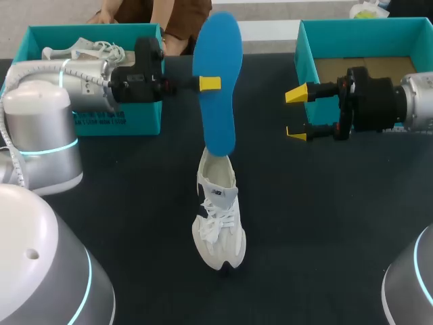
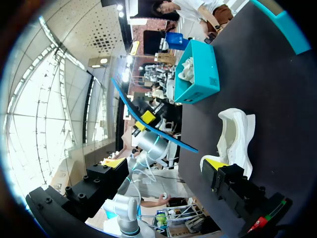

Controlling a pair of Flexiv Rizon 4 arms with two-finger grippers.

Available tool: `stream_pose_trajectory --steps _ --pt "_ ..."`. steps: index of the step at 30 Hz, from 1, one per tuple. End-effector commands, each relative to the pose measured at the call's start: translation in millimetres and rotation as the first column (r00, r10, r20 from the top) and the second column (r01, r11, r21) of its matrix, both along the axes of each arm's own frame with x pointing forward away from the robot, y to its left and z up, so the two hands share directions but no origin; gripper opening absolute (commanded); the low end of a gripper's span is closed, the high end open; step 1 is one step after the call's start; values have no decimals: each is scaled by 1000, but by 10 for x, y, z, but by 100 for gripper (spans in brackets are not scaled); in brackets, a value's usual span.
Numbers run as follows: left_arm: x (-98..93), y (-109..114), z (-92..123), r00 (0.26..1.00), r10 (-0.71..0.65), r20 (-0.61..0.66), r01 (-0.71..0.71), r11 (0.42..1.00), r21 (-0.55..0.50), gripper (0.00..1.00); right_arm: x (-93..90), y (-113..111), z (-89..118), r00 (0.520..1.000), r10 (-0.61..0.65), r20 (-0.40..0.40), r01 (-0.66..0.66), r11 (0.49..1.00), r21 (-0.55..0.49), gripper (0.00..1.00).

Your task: Take the shoe out of the shoebox, open the shoe tongue, remove and reinsert the insole, then place the shoe into the shoebox

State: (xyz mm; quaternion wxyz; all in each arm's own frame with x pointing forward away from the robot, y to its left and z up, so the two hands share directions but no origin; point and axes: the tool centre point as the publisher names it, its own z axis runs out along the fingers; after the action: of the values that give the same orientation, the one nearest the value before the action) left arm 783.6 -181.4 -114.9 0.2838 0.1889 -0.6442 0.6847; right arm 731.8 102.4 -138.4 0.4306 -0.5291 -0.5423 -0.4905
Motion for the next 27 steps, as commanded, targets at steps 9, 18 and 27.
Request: stream_pose_trajectory --steps 9,18,27 --pt "-70 -24 -112 520 189 833 -81 982 -172 0 7 16 -9 1000 0 0 0 1000 0 100" --pt "-70 -24 -112 520 189 833 -81 982 -172 0 7 16 -9 1000 0 0 0 1000 0 100" --pt "-101 -35 -108 395 206 895 -35 977 -210 0 7 16 -9 1000 0 0 0 1000 0 100"
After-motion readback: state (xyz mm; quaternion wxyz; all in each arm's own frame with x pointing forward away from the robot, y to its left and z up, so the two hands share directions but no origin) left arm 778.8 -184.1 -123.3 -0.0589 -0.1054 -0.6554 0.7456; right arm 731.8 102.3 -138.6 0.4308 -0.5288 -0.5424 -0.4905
